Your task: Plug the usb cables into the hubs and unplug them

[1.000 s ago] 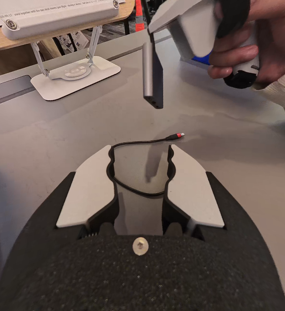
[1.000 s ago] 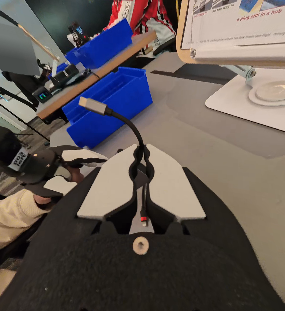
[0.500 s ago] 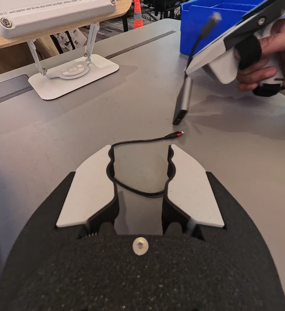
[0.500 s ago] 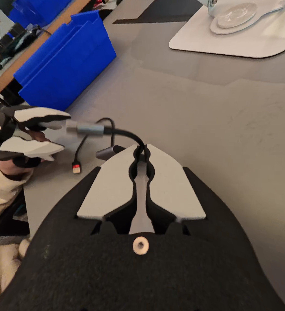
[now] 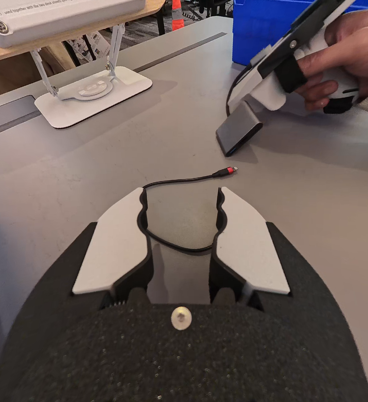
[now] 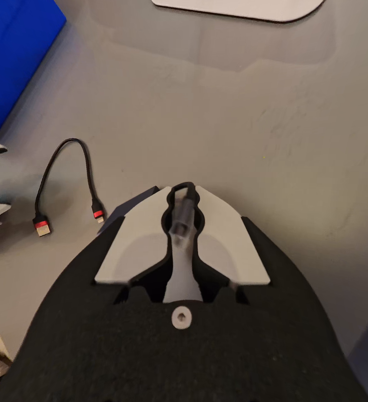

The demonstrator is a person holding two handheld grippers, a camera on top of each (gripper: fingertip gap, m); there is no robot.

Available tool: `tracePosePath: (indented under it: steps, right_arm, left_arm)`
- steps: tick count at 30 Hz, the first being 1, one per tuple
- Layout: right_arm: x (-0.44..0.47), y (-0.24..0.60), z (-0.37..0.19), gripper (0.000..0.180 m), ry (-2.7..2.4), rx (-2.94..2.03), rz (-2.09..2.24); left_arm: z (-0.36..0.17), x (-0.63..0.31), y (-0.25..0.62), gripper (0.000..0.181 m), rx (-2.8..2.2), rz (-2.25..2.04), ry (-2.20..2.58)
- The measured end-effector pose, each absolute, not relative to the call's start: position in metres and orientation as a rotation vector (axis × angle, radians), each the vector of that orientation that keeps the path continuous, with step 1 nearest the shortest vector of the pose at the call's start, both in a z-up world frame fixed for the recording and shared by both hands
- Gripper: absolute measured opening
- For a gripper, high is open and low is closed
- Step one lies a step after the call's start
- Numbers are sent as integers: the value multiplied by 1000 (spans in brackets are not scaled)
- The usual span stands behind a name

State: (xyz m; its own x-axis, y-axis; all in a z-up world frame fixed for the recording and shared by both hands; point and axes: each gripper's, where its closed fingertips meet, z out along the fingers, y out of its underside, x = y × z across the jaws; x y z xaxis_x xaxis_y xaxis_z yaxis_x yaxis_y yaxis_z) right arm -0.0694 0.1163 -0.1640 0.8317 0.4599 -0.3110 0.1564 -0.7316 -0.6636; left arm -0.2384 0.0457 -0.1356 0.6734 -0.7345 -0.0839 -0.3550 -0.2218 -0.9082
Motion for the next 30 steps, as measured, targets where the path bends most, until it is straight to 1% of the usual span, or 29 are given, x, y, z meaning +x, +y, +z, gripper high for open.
tracePosePath:
  steps: [1,8,10,15,19,21,24,27,30]
  right_arm:
    - [-70,119,-164,16,-455,-2374,603]
    - [-78,121,-156,34,-469,-2361,660]
    - [-69,120,-154,45,-482,-2358,589]
    - [-52,105,-128,52,-598,-2289,437]
    - [-65,76,-110,53,-884,-2193,356]
    - [-78,57,-119,62,-1047,-2168,369]
    - [-80,51,-159,75,-1187,-2224,271]
    - [-81,57,-186,77,-1205,-2279,260]
    - [-88,63,-193,76,-1175,-2285,362]
  left_arm:
    - [-135,-238,46,61,-1827,-449,865]
    - [-138,-237,44,61,-1828,-435,887]
    - [-138,-236,44,61,-1826,-433,890]
    - [-140,-235,43,61,-1833,-424,906]
    - [-141,-234,43,61,-1835,-411,918]
    - [-141,-234,43,61,-1833,-409,919]
    - [-141,-234,43,61,-1834,-410,919]
    - [-141,-234,42,61,-1830,-407,924]
    - [-141,-233,42,61,-1826,-404,925]
